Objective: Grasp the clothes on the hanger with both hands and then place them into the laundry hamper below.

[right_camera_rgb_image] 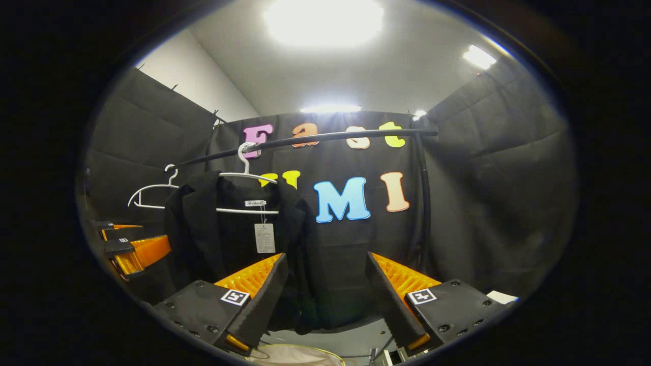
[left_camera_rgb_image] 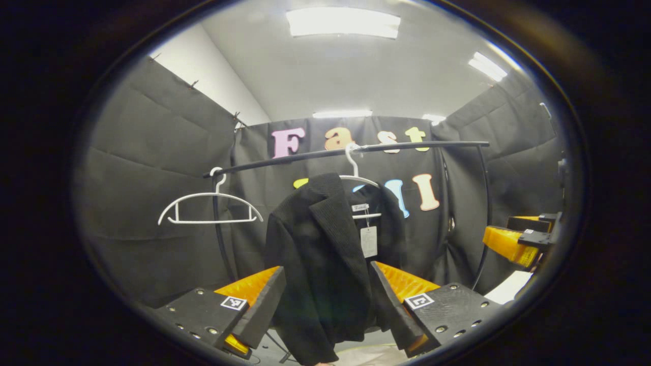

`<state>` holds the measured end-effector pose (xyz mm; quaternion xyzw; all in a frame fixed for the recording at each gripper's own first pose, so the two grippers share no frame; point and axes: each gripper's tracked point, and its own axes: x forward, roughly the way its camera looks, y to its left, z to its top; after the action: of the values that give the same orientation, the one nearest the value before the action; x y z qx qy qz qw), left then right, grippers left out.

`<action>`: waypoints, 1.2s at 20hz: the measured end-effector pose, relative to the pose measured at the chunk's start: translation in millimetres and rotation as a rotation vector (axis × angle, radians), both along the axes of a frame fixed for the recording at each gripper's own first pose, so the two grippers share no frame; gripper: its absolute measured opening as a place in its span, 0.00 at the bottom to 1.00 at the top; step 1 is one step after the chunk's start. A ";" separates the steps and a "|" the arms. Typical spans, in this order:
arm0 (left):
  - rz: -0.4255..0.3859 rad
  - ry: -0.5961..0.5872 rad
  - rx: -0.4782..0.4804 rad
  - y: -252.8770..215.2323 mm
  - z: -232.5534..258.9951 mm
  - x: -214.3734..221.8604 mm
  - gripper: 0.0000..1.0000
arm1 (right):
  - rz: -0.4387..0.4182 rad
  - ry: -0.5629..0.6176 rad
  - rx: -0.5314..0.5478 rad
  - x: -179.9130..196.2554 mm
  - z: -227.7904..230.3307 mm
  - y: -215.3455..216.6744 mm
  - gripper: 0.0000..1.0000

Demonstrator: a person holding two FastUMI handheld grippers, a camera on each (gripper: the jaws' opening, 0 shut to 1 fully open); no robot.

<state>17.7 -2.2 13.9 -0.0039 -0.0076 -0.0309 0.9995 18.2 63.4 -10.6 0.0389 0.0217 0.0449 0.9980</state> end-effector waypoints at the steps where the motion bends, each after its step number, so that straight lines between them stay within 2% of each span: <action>1: -0.004 -0.006 -0.011 -0.1 1.3 4.1 0.97 | 0.011 -0.001 0.013 5.2 1.2 5.6 0.92; 4: 0.023 0.004 -0.030 0.2 4.8 16.2 0.96 | 0.056 -0.004 0.028 30.2 3.1 19.8 0.97; 5: 0.024 0.003 -0.040 -3.9 6.1 22.1 0.96 | 0.070 -0.011 0.026 39.8 6.3 21.8 0.97; 6: 0.033 0.004 -0.043 -7.3 7.6 27.9 0.96 | 0.087 -0.023 0.028 50.1 9.1 24.7 0.93; 7: 0.051 0.008 -0.039 -7.5 7.2 34.4 0.96 | 0.105 -0.028 0.035 60.5 10.9 28.2 0.97; 9: 0.077 0.004 -0.038 -12.5 10.5 47.3 0.96 | 0.152 -0.031 0.052 82.7 12.5 38.1 0.93; 10: 0.088 0.000 -0.037 -16.4 11.0 54.6 0.96 | 0.172 -0.034 0.057 92.9 13.3 40.9 0.97; 15: 0.156 0.001 -0.029 -29.3 11.6 87.3 0.96 | 0.268 -0.024 0.096 145.8 9.1 63.0 0.92; 16: 0.167 0.002 -0.022 -31.7 10.9 95.8 0.96 | 0.285 -0.015 0.108 155.5 5.8 67.8 0.97; 17: 0.180 0.006 -0.012 -33.4 9.8 102.5 0.96 | 0.298 -0.006 0.116 165.6 2.2 72.1 0.92; 18: 0.195 0.009 -0.003 -33.6 8.0 109.9 0.96 | 0.307 -0.001 0.121 175.3 -1.8 74.7 0.97; 19: 0.212 0.016 0.004 -33.1 4.4 117.2 0.96 | 0.315 0.002 0.121 186.1 -5.5 78.3 0.97; 20: 0.231 0.025 0.011 -31.3 0.8 123.3 0.96 | 0.319 0.002 0.120 196.9 -9.0 81.6 0.92; 21: 0.251 0.041 0.016 -28.6 -5.4 130.8 0.96 | 0.323 0.004 0.116 207.6 -12.8 84.8 0.92; 22: 0.267 0.055 0.016 -26.8 -10.3 137.7 0.96 | 0.328 0.008 0.113 217.7 -16.6 89.0 0.97; 24: 0.293 0.061 0.014 -22.5 -15.4 152.1 0.96 | 0.340 0.018 0.118 231.9 -21.6 96.4 0.97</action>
<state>169.9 -24.7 -1.5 0.0032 0.0226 0.1153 0.9931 250.1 159.8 -32.2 0.0935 0.0340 0.2140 0.9718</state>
